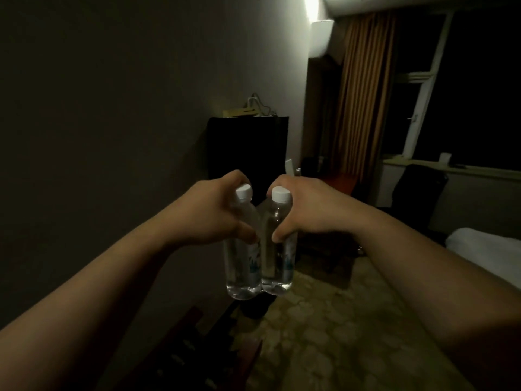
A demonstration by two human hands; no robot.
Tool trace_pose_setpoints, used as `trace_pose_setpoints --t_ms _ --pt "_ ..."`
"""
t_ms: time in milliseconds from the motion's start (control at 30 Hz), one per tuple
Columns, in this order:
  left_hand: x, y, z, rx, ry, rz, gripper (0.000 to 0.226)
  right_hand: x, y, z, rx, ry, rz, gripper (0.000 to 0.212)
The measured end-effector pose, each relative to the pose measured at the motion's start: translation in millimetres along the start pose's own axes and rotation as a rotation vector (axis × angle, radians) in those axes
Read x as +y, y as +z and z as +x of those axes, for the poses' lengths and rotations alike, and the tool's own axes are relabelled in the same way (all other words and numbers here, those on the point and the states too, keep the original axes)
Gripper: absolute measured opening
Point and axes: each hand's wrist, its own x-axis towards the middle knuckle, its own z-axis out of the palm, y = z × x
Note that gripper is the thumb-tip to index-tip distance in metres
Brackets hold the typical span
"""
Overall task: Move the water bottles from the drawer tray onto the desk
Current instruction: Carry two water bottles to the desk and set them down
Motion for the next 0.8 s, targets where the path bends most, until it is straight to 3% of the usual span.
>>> trace_pose_setpoints --t_ms 367,800 --pt "-0.3 79.5 211.7 -0.094 0.182 -0.038 0.064 165.2 -61.2 89.7 0.084 0.181 0.039 0.068" --pt "-27.9 195.2 522.7 -0.225 0.387 0.020 0.066 384.2 -117.3 251.8 0.202 0.423 0.110 0.058"
